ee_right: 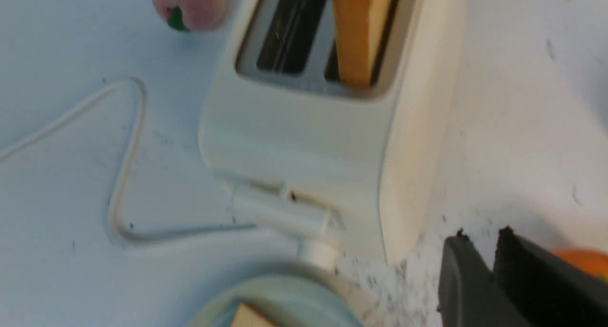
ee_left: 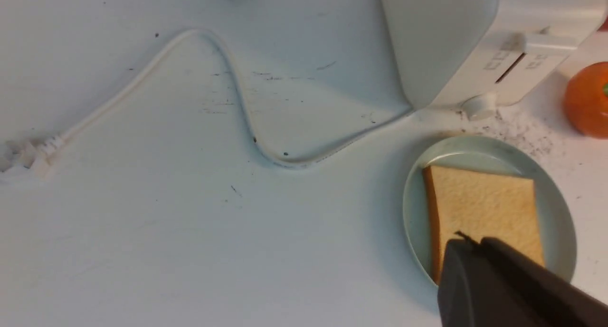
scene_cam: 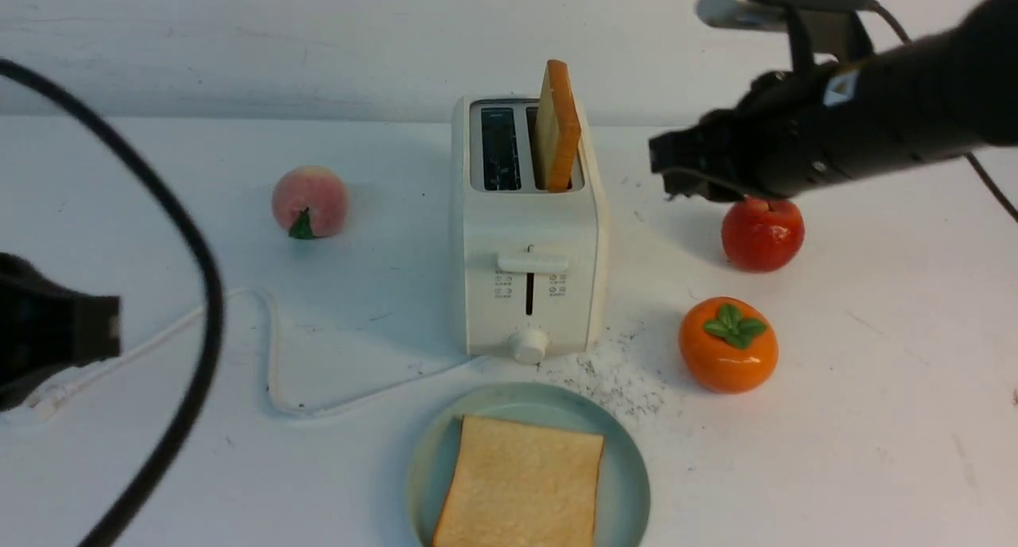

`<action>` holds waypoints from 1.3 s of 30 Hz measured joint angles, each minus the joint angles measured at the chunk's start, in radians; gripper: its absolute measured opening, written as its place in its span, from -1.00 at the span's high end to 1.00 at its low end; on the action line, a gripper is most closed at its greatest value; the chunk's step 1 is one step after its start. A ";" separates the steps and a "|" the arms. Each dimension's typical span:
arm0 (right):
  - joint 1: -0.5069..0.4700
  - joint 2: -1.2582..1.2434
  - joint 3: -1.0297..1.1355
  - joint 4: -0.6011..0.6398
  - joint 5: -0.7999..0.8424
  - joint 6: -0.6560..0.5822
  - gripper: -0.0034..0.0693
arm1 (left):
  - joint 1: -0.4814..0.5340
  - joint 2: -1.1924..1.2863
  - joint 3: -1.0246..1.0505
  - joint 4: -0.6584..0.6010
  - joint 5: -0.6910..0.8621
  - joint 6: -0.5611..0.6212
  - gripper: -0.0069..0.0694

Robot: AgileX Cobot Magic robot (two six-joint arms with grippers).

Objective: Take toasted bread from bread machine on white table place on plate.
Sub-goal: 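Grasp the toast slice in the toaster and pull it up out of the slot with the right gripper, then place the held slice of bread on top of the slice on the plate with the right gripper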

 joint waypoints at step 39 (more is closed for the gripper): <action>-0.071 -0.063 -0.394 0.094 0.639 -0.238 0.62 | 0.000 -0.269 0.323 0.101 -0.095 -0.107 0.86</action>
